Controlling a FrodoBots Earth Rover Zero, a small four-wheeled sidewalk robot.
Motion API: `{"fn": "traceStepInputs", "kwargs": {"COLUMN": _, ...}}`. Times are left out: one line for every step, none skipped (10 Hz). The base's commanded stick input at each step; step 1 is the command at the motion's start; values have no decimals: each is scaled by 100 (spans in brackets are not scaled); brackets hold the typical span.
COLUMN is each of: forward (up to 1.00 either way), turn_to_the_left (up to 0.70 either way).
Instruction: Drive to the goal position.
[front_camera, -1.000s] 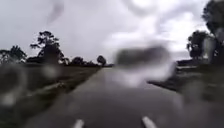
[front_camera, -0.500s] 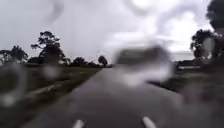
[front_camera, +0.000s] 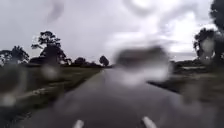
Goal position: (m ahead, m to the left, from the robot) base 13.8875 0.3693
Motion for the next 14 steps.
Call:
{"fn": "traceStepInputs", "kwargs": {"forward": 85, "turn_to_the_left": 0}}
{"fn": "traceStepInputs", "kwargs": {"forward": 85, "turn_to_the_left": 0}}
{"fn": "traceStepInputs", "kwargs": {"forward": 85, "turn_to_the_left": 0}}
{"fn": "traceStepInputs", "kwargs": {"forward": 85, "turn_to_the_left": 0}}
{"fn": "traceStepInputs", "kwargs": {"forward": 85, "turn_to_the_left": 0}}
{"fn": "traceStepInputs", "kwargs": {"forward": 85, "turn_to_the_left": 0}}
{"fn": "traceStepInputs", "kwargs": {"forward": 85, "turn_to_the_left": 0}}
{"fn": "traceStepInputs", "kwargs": {"forward": 85, "turn_to_the_left": 0}}
{"fn": "traceStepInputs", "kwargs": {"forward": 85, "turn_to_the_left": 0}}
{"fn": "traceStepInputs", "kwargs": {"forward": 85, "turn_to_the_left": 0}}
{"fn": "traceStepInputs", "kwargs": {"forward": 85, "turn_to_the_left": 0}}
{"fn": "traceStepInputs", "kwargs": {"forward": 85, "turn_to_the_left": 0}}
{"fn": "traceStepInputs", "kwargs": {"forward": 85, "turn_to_the_left": 0}}
{"fn": "traceStepInputs", "kwargs": {"forward": 85, "turn_to_the_left": 0}}
